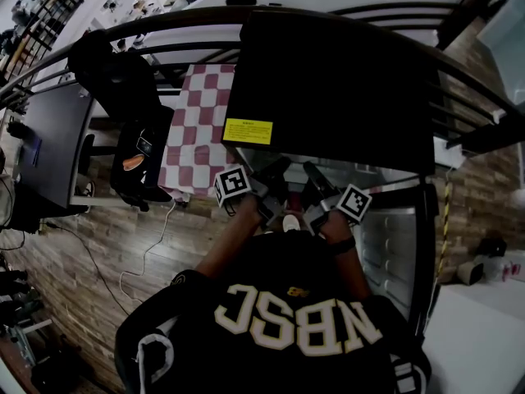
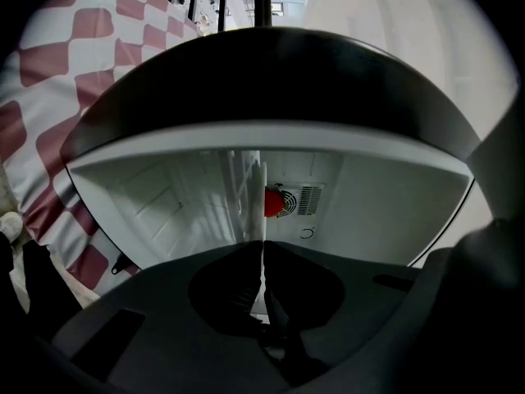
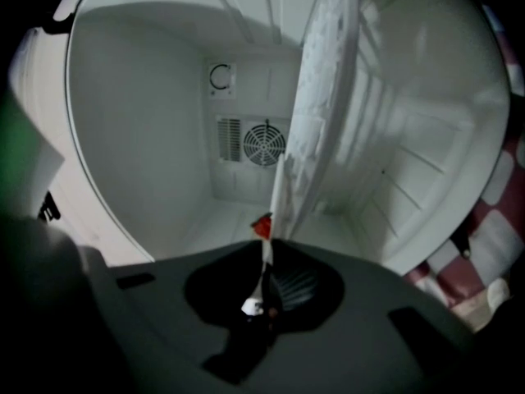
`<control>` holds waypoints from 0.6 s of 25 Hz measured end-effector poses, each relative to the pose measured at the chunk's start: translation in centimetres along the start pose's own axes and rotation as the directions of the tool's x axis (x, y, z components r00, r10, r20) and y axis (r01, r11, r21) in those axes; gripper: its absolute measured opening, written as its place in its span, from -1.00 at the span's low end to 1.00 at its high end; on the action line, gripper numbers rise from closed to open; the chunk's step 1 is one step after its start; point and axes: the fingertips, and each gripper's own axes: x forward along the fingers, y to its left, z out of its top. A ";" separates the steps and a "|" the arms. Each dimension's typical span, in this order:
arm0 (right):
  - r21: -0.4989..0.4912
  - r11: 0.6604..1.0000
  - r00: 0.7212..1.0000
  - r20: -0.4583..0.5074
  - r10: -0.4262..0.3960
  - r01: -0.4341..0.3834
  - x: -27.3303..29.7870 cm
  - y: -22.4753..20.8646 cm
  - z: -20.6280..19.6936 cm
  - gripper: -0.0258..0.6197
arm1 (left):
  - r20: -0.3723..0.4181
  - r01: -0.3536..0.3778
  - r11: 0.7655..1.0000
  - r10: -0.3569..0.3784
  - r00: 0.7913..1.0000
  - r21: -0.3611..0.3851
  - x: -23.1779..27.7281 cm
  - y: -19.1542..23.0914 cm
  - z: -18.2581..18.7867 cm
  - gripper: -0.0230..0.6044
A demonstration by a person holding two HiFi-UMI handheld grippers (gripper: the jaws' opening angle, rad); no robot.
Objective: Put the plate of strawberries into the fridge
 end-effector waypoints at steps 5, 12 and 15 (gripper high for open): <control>-0.020 0.999 0.999 0.013 -0.037 0.038 -0.4 -0.4 -0.3 -0.78 | -0.017 -0.017 0.999 0.017 1.000 0.038 -0.6 0.1 -0.2 -0.83; -0.025 0.998 0.997 0.042 -0.058 0.059 -1.6 -0.8 -1.1 -0.78 | -0.015 -0.022 0.997 0.023 1.000 0.075 -1.7 0.6 -0.6 -0.83; -0.069 0.995 0.997 0.049 -0.066 0.069 -2.1 -0.6 -1.6 -0.78 | -0.031 -0.021 0.992 0.025 0.999 0.127 -2.3 0.3 -1.4 -0.83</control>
